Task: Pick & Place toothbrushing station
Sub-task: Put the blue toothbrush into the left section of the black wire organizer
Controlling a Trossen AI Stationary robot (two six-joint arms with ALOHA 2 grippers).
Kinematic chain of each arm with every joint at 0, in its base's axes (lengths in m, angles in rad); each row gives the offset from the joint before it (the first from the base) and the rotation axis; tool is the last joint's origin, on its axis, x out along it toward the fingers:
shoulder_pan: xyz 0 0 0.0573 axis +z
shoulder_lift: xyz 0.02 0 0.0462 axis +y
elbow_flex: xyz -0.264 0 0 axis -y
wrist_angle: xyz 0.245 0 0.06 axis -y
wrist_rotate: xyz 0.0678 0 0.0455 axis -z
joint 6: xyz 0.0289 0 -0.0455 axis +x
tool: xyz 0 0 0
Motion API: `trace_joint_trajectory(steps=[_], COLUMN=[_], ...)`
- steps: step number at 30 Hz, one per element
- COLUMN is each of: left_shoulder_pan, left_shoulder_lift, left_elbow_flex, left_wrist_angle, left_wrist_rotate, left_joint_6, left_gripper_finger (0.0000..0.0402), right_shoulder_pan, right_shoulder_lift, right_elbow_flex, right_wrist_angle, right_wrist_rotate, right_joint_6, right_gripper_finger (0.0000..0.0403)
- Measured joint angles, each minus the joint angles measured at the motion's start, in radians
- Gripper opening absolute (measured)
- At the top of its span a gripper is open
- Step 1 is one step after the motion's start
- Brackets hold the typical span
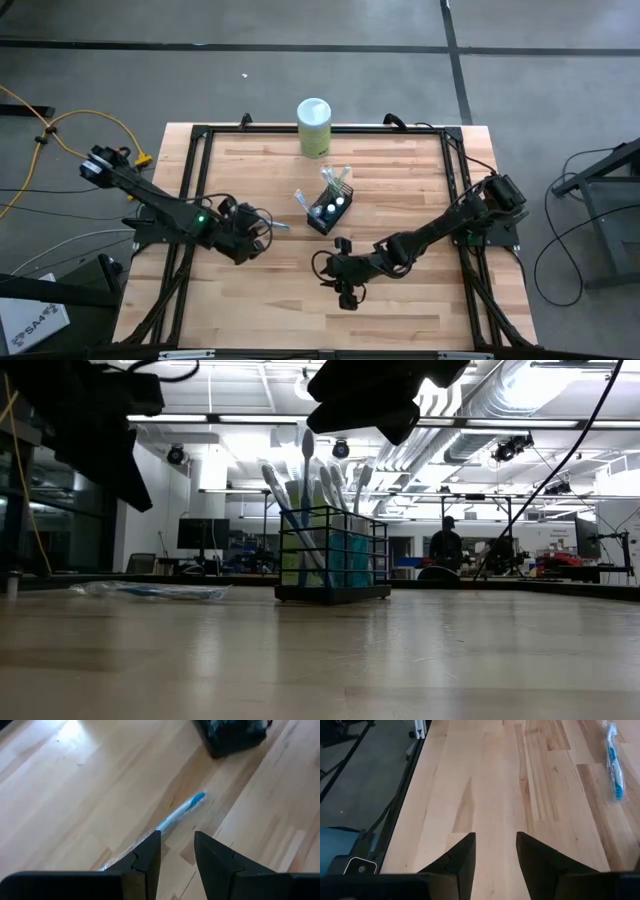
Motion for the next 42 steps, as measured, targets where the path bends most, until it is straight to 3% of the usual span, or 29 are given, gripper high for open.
trace_joint_trajectory(steps=[12,19,25,34,42], left_shoulder_pan=[0.069,0.108,0.141,0.212,0.328], left_shoulder_lift=[0.143,0.231,0.268,0.268,0.268], left_elbow_flex=[-0.002,-0.002,-0.002,-0.002,-0.002], left_wrist_angle=[0.171,0.185,0.178,0.173,0.181], left_wrist_rotate=[0.057,0.080,0.101,0.210,0.345], left_joint_6=[0.212,0.237,0.358,0.674,0.839], left_gripper_finger=[0.0112,0.0112,0.0112,0.0112,0.0112], right_shoulder_pan=[0.016,0.045,0.072,0.111,0.118], right_shoulder_lift=[0.000,0.000,0.000,0.000,0.000], right_elbow_flex=[0.000,0.000,0.000,0.000,0.000], right_wrist_angle=[0.000,0.001,0.002,0.003,0.009], right_wrist_rotate=[-0.018,-0.018,-0.018,-0.014,-0.014], right_joint_6=[0.002,0.004,0.030,0.070,0.083], right_gripper_finger=[0.0133,0.0133,0.0133,0.0133,0.0133])
